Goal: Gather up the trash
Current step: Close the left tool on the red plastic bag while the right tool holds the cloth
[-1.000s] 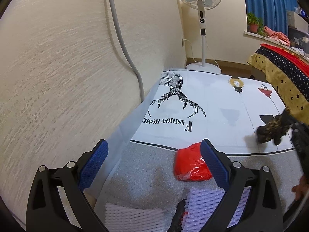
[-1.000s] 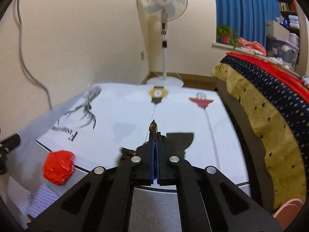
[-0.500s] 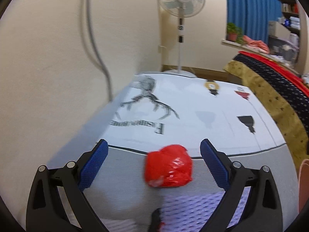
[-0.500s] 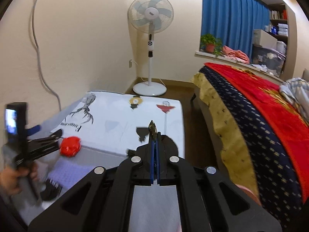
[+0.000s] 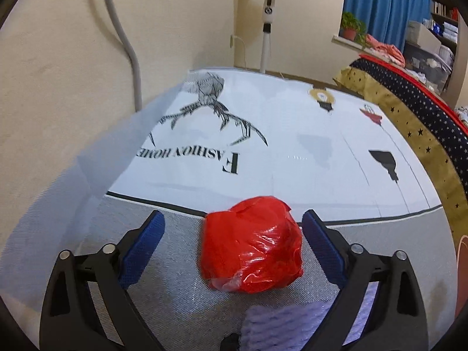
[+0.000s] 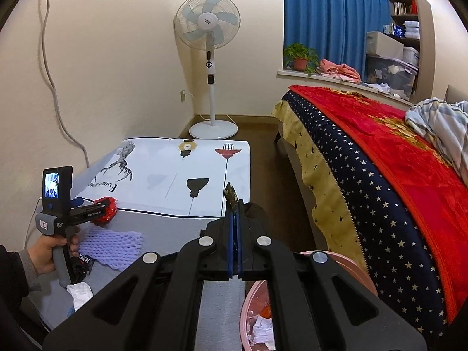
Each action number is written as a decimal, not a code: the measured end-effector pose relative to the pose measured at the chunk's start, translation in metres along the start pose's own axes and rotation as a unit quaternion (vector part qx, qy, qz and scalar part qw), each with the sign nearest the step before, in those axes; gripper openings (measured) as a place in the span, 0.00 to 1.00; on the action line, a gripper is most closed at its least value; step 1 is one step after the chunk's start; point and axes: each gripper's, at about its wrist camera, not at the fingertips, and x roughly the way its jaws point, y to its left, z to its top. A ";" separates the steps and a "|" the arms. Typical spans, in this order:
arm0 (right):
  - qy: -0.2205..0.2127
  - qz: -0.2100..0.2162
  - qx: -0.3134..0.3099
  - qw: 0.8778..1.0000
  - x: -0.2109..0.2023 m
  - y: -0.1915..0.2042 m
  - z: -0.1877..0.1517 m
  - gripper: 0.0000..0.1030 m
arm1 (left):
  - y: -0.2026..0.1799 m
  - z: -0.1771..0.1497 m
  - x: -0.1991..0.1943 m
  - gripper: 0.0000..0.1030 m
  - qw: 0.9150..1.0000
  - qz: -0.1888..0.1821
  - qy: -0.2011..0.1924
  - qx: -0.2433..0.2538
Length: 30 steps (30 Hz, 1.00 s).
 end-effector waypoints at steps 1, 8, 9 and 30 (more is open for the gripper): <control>0.000 -0.001 0.000 1.000 0.001 0.000 0.001 0.02 | -0.003 0.000 0.002 0.85 1.000 -0.003 0.006 0.007; 0.003 -0.002 0.002 1.000 0.003 -0.002 -0.001 0.02 | -0.015 -0.001 0.008 0.65 0.999 -0.017 0.020 0.041; 0.003 -0.002 0.001 1.000 0.003 -0.002 -0.001 0.02 | -0.014 -0.001 0.007 0.65 0.999 -0.022 0.018 0.040; -0.034 0.008 0.006 0.999 -0.078 -0.003 -0.002 0.02 | -0.038 0.028 -0.182 0.62 0.988 -0.085 -0.126 0.034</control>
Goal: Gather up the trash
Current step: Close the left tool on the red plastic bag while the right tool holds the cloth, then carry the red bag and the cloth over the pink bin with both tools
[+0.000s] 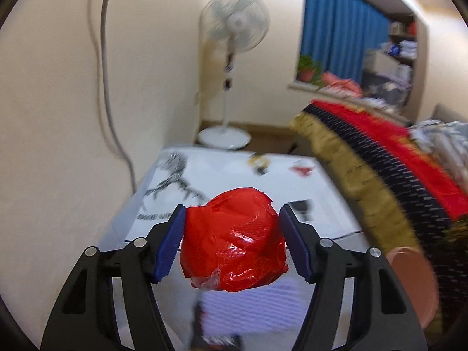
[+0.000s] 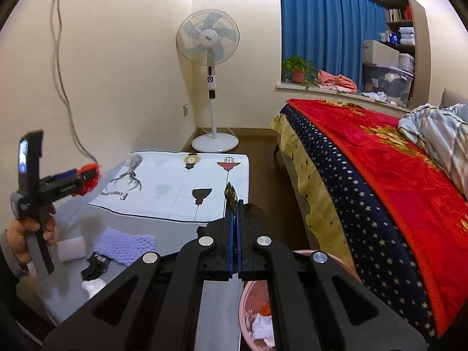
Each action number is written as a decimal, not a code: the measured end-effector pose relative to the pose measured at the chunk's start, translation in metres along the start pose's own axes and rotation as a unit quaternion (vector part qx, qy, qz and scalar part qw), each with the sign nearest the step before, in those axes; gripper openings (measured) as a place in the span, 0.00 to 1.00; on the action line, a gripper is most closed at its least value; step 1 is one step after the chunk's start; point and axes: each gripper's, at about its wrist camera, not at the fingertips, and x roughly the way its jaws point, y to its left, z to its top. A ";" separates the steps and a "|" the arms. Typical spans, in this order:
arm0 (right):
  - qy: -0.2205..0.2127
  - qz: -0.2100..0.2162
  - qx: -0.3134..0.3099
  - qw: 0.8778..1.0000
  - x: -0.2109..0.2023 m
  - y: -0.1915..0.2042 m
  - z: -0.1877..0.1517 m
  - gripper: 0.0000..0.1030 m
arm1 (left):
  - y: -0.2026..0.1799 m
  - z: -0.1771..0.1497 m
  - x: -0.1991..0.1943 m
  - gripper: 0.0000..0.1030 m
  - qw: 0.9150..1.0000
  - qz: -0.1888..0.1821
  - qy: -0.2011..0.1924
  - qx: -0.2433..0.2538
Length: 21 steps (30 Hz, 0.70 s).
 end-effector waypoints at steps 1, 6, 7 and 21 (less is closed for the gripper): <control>-0.003 -0.002 0.000 1.000 -0.013 0.000 -0.003 0.02 | -0.008 0.000 -0.019 0.62 1.000 -0.015 -0.007 0.001; -0.007 -0.011 0.001 1.000 -0.072 -0.002 -0.023 0.02 | -0.051 -0.023 -0.093 0.62 0.997 -0.073 0.010 0.009; 0.002 -0.009 0.003 1.000 -0.084 -0.004 -0.030 0.02 | -0.057 -0.029 -0.102 0.62 0.996 -0.082 0.012 0.009; 0.000 -0.044 0.042 0.998 -0.215 -0.036 -0.090 0.02 | -0.163 -0.112 -0.207 0.62 0.977 -0.192 0.068 0.061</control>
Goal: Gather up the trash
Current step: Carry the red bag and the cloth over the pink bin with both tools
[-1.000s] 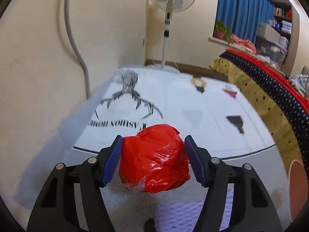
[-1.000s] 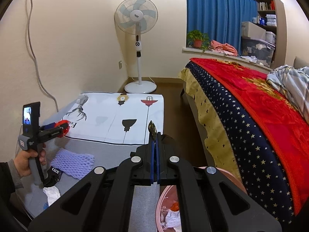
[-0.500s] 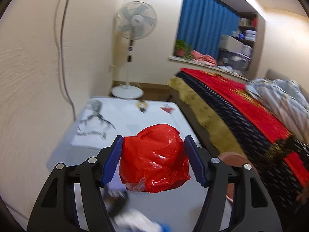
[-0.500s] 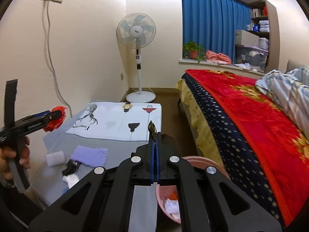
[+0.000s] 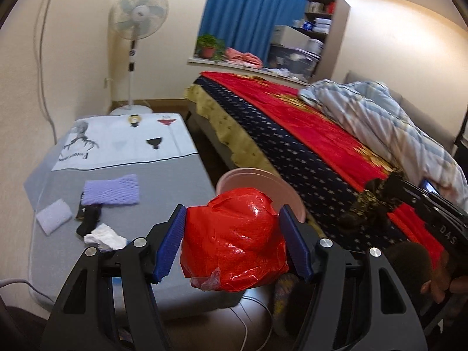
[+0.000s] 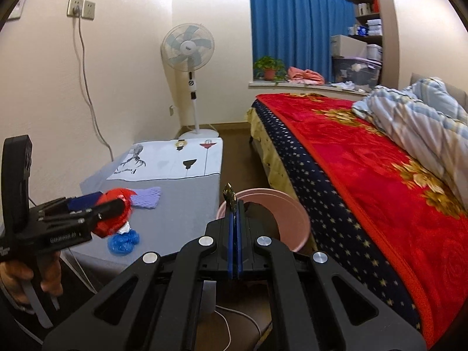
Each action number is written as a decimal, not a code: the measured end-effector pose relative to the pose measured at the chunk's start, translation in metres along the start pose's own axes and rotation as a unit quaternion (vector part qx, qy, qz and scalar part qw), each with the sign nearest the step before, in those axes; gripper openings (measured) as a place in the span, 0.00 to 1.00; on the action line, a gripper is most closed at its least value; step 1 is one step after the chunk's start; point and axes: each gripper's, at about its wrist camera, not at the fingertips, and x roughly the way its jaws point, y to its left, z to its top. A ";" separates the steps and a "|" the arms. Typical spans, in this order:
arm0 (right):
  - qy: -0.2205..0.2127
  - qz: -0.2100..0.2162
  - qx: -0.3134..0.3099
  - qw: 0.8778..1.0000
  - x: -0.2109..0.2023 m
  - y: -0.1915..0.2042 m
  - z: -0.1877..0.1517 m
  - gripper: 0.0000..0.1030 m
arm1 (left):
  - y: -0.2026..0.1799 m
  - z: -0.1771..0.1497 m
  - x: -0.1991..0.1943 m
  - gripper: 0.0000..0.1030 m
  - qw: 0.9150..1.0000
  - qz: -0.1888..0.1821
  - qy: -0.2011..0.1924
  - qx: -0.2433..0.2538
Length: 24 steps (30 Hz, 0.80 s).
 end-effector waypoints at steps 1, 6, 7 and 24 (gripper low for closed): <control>-0.003 -0.002 0.003 1.000 -0.006 -0.003 -0.002 0.02 | -0.006 0.000 -0.003 0.62 1.000 0.000 0.000 0.006; -0.015 -0.005 0.010 1.000 -0.026 -0.014 -0.003 0.02 | -0.025 0.005 -0.017 0.62 1.000 -0.004 -0.012 0.014; -0.017 -0.005 0.010 1.000 -0.029 -0.016 -0.004 0.02 | -0.028 0.005 -0.018 0.62 1.000 -0.003 -0.013 0.015; 0.001 -0.009 0.031 0.999 -0.010 -0.042 -0.014 0.02 | -0.063 0.011 0.004 0.62 0.999 -0.022 0.003 0.039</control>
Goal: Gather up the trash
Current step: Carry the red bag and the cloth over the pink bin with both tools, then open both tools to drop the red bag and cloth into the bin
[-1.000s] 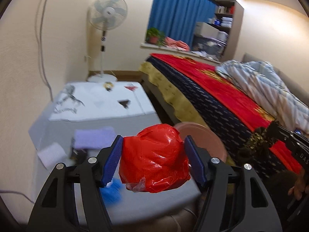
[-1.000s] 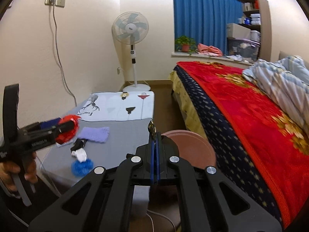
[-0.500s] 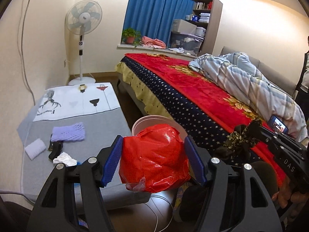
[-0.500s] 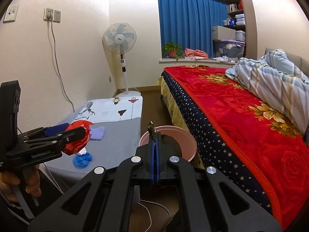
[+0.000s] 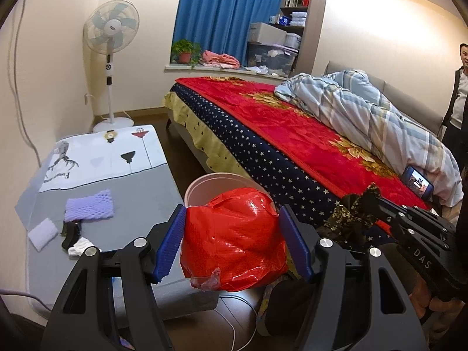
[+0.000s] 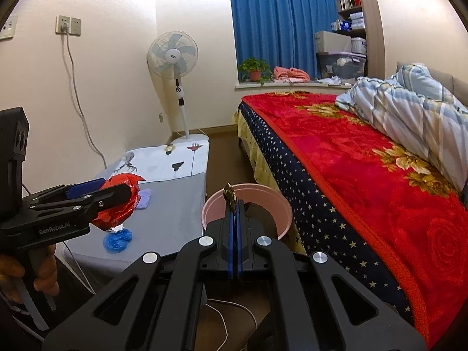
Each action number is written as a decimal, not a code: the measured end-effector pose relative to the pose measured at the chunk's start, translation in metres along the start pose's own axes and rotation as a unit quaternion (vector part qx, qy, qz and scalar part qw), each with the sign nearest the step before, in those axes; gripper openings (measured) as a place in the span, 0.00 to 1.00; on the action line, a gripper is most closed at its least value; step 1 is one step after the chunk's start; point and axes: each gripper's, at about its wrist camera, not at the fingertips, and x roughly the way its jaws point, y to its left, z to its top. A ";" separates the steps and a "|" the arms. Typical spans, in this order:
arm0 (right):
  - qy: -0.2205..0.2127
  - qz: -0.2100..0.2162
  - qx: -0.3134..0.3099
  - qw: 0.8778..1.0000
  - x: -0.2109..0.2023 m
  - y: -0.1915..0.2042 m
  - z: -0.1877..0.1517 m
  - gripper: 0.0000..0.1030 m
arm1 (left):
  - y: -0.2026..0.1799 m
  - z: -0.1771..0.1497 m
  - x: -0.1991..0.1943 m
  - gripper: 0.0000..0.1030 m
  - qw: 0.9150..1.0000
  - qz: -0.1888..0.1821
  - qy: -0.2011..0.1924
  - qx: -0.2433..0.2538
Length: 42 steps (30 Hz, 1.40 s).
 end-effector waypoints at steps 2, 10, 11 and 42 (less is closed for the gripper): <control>0.007 0.000 0.003 1.000 0.009 -0.004 -0.001 0.02 | -0.001 0.000 0.007 0.62 1.000 -0.002 0.005 0.000; 0.025 -0.009 0.008 1.000 0.042 -0.018 0.001 0.02 | 0.001 0.008 0.044 0.62 1.000 -0.006 0.022 -0.008; 0.026 -0.011 0.008 1.000 0.047 -0.020 0.002 0.02 | 0.002 0.009 0.047 0.62 1.000 -0.007 0.023 -0.010; 0.108 -0.040 0.022 0.993 0.253 -0.062 0.046 0.06 | 0.034 0.056 0.241 0.62 0.997 0.002 0.074 -0.011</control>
